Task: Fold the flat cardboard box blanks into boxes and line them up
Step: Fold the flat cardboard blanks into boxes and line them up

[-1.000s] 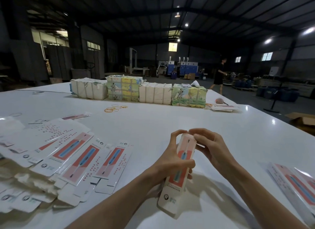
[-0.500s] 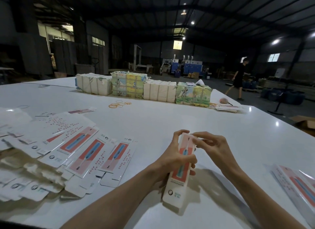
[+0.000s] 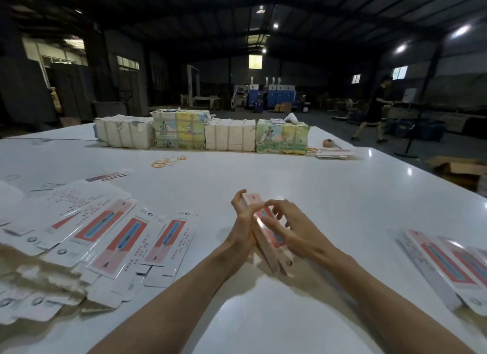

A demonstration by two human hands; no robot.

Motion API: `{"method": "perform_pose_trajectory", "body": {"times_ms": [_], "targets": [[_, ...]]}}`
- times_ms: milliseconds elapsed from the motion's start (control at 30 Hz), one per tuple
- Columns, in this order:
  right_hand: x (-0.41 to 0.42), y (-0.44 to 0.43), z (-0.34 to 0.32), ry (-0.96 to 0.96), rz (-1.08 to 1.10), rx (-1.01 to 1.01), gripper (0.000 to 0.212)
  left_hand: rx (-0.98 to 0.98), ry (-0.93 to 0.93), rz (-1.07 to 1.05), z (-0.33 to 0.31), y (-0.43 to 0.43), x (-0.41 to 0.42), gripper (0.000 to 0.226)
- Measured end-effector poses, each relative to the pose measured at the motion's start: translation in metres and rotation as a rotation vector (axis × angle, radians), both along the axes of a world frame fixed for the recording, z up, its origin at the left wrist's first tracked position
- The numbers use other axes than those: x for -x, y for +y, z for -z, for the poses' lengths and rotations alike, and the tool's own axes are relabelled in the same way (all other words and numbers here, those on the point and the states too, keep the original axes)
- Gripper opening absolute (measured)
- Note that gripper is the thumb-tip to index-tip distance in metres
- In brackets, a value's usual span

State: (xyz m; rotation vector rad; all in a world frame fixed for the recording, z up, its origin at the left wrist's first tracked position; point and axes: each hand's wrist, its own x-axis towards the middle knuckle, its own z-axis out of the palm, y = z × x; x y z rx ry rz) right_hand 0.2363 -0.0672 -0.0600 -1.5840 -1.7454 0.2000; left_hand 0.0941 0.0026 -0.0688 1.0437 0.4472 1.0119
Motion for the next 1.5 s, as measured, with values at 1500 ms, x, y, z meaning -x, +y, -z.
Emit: {"method": "perform_pose_trajectory", "body": {"times_ms": [1500], "targets": [[-0.004, -0.019, 0.01, -0.332, 0.458, 0.042, 0.015, -0.418, 0.6, 0.104, -0.002, -0.027, 0.009, 0.056]]}}
